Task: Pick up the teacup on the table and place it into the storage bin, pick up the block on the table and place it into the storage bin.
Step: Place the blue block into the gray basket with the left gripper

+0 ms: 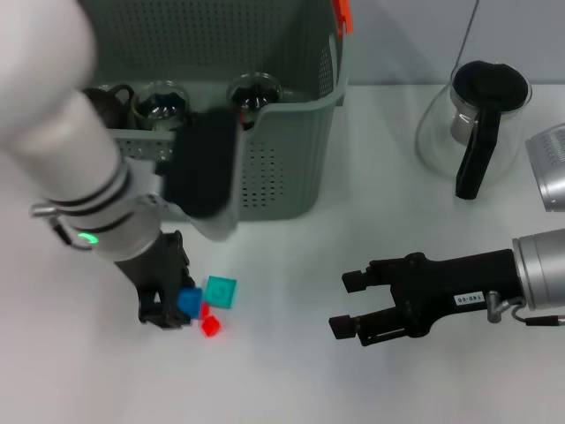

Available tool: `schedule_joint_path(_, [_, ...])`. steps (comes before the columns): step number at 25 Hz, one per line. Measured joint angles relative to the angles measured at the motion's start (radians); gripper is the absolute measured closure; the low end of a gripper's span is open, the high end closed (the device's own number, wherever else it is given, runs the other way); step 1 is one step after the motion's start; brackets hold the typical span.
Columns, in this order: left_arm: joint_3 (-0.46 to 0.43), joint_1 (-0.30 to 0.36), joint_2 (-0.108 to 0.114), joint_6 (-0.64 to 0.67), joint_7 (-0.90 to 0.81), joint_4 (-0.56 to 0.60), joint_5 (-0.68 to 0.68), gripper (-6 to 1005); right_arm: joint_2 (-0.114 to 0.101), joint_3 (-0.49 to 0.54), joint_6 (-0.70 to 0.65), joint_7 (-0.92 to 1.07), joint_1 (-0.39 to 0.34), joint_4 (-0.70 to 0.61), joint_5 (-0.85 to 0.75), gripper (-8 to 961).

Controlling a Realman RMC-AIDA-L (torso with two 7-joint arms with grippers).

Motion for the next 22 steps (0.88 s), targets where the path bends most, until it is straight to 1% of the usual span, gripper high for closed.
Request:
schedule_joint_path(2, [-0.081, 0.027, -0.001, 0.087, -0.029, 0.085, -0.064, 594, -0.003, 0.0, 0.0, 0.003, -0.001, 0.0, 0.0, 63])
schedule_joint_path(3, [-0.149, 0.04, -0.002, 0.148, -0.063, 0.139, -0.129, 594, -0.005, 0.0, 0.0, 0.006, -0.001, 0.0, 0.0, 64])
schedule_joint_path(4, [-0.191, 0.046, -0.001, 0.179, -0.083, 0.17, -0.167, 595, -0.006, 0.0, 0.0, 0.008, -0.002, 0.0, 0.0, 66])
schedule_joint_path(6, [-0.402, 0.052, 0.003, 0.309, -0.184, 0.258, -0.377, 595, -0.007, 0.0, 0.0, 0.01, -0.002, 0.0, 0.0, 69])
schedule_joint_path(7, [-0.472, 0.049, 0.005, 0.345, -0.215, 0.278, -0.445, 595, -0.007, 0.0, 0.0, 0.011, -0.002, 0.0, 0.0, 71])
schedule_joint_path(8, [-0.562, 0.037, 0.01, 0.377, -0.251, 0.293, -0.531, 595, -0.006, 0.0, 0.0, 0.012, -0.001, 0.0, 0.001, 71])
schedule_joint_path(9, [-0.649, 0.019, 0.021, 0.393, -0.283, 0.3, -0.621, 595, -0.005, 0.0, 0.001, 0.012, 0.0, 0.0, 0.001, 70])
schedule_joint_path(10, [-0.705, 0.002, 0.033, 0.393, -0.299, 0.3, -0.673, 594, -0.005, 0.0, 0.001, 0.012, 0.002, 0.001, 0.001, 70])
schedule_joint_path(11, [-0.724, -0.009, 0.044, 0.373, -0.302, 0.291, -0.691, 594, -0.004, 0.0, 0.002, 0.012, 0.004, 0.001, 0.0, 69])
schedule_joint_path(12, [-0.75, -0.027, 0.063, 0.33, -0.304, 0.269, -0.715, 594, -0.003, 0.0, 0.002, 0.012, 0.005, 0.0, 0.0, 69])
schedule_joint_path(13, [-0.748, -0.043, 0.083, 0.259, -0.304, 0.234, -0.71, 593, -0.002, 0.0, 0.0, 0.012, 0.006, -0.001, 0.0, 69])
schedule_joint_path(17, [-0.699, -0.099, 0.158, -0.094, -0.332, 0.025, -0.637, 591, 0.0, 0.0, -0.002, 0.012, 0.006, -0.005, 0.0, 69])
schedule_joint_path(19, [-0.676, -0.136, 0.19, -0.218, -0.344, -0.098, -0.599, 590, -0.001, 0.0, -0.005, 0.011, 0.006, -0.005, 0.0, 69])
schedule_joint_path(20, [-0.67, -0.151, 0.199, -0.258, -0.343, -0.156, -0.586, 589, -0.001, 0.0, -0.005, 0.011, 0.006, -0.004, 0.0, 69])
schedule_joint_path(21, [-0.67, -0.151, 0.199, -0.258, -0.343, -0.156, -0.586, 588, -0.002, -0.001, -0.007, 0.011, 0.006, -0.003, 0.0, 69])
schedule_joint_path(22, [-0.663, -0.167, 0.195, -0.314, -0.331, -0.205, -0.563, 588, -0.002, -0.001, -0.007, 0.011, 0.006, -0.003, 0.0, 69])
